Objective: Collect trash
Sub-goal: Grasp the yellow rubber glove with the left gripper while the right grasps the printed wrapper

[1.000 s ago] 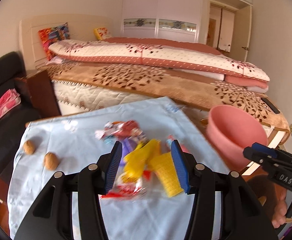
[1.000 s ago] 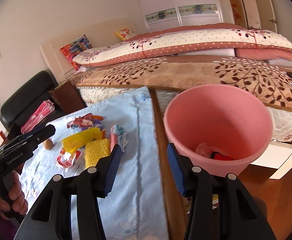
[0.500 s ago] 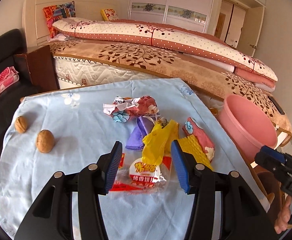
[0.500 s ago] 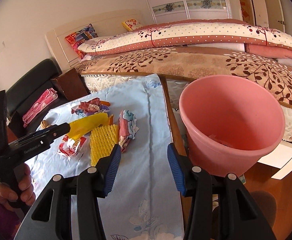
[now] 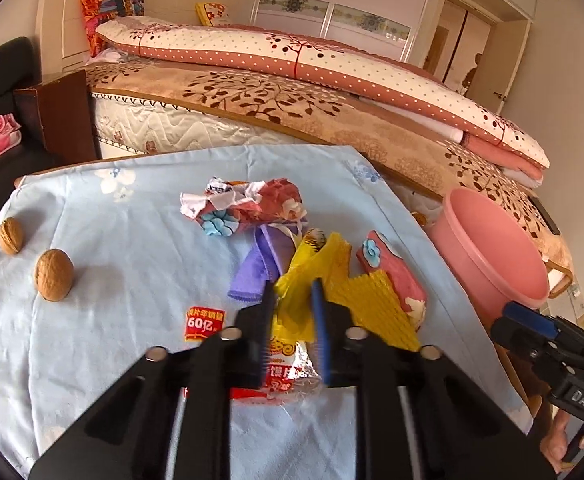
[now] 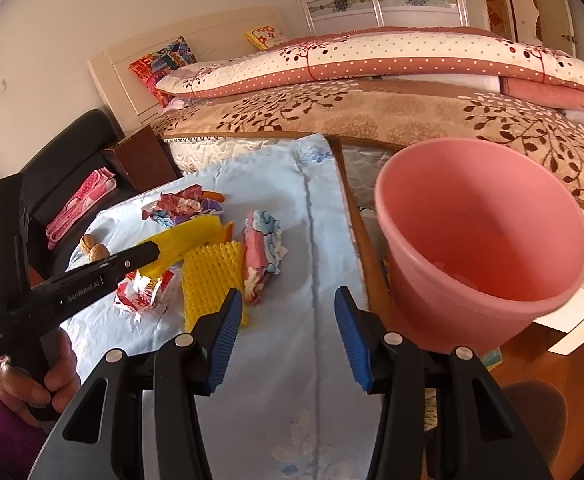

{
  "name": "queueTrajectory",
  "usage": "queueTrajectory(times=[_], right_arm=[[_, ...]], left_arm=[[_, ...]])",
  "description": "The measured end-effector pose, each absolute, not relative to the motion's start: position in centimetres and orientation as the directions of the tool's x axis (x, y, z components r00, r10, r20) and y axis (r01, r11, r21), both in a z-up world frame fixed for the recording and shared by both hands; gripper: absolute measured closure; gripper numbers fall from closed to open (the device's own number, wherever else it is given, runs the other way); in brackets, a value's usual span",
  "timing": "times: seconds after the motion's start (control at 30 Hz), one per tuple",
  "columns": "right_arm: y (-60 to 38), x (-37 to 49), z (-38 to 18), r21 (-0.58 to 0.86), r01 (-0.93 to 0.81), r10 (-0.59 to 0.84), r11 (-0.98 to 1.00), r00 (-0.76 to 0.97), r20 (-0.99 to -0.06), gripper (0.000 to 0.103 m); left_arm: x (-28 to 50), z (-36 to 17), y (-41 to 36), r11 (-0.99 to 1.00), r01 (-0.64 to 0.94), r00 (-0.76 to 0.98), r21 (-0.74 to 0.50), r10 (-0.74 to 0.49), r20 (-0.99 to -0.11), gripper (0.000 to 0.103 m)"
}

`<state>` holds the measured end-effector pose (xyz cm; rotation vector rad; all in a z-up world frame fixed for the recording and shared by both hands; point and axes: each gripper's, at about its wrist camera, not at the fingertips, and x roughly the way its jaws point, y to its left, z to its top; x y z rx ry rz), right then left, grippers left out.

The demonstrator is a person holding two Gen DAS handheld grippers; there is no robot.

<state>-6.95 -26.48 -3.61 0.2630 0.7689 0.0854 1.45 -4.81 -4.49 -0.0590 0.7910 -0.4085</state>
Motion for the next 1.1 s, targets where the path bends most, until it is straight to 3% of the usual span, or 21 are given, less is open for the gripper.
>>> queueTrajectory(times=[0.17, 0.47, 0.6, 0.77, 0.9, 1.1], right_arm=[[-25.5, -5.5, -3.9, 0.285, -0.007, 0.208, 0.959, 0.701, -0.682, 0.055], [-24.2, -2.4, -4.8, 0.285, -0.013, 0.218, 0.958, 0.678, -0.702, 0.055], [-24.1, -0.5, -5.2, 0.298, 0.006, 0.22, 0.955, 0.66, -0.719, 0.069], [-23.9, 1.1, -6.5, 0.318, 0.018, 0.24, 0.948, 0.615, -0.751, 0.071], [-23.6, 1.7, -7.0, 0.318, 0.023, 0.244, 0.948, 0.589, -0.77, 0.086], [-23.7, 1.0, -6.4, 0.313, 0.026, 0.233, 0.949, 0.61, -0.758, 0.089]], left_arm=[[0.3, -3.5, -4.1, 0.908, 0.356, 0.645, -0.221, -0.41, -0.645, 0.094], [-0.8, -1.8, -2.4, 0.887, 0.36, 0.66, -0.289, -0.46, -0.593, 0.094], [-0.9, -1.6, -2.1, 0.885, 0.359, 0.662, -0.297, -0.466, -0.587, 0.094], [-0.9, -1.6, -1.8, 0.882, 0.357, 0.658, -0.306, -0.47, -0.588, 0.094], [-0.9, -1.6, -1.7, 0.879, 0.358, 0.652, -0.316, -0.477, -0.589, 0.094], [-0.9, -1.6, -1.9, 0.876, 0.363, 0.646, -0.317, -0.481, -0.593, 0.094]])
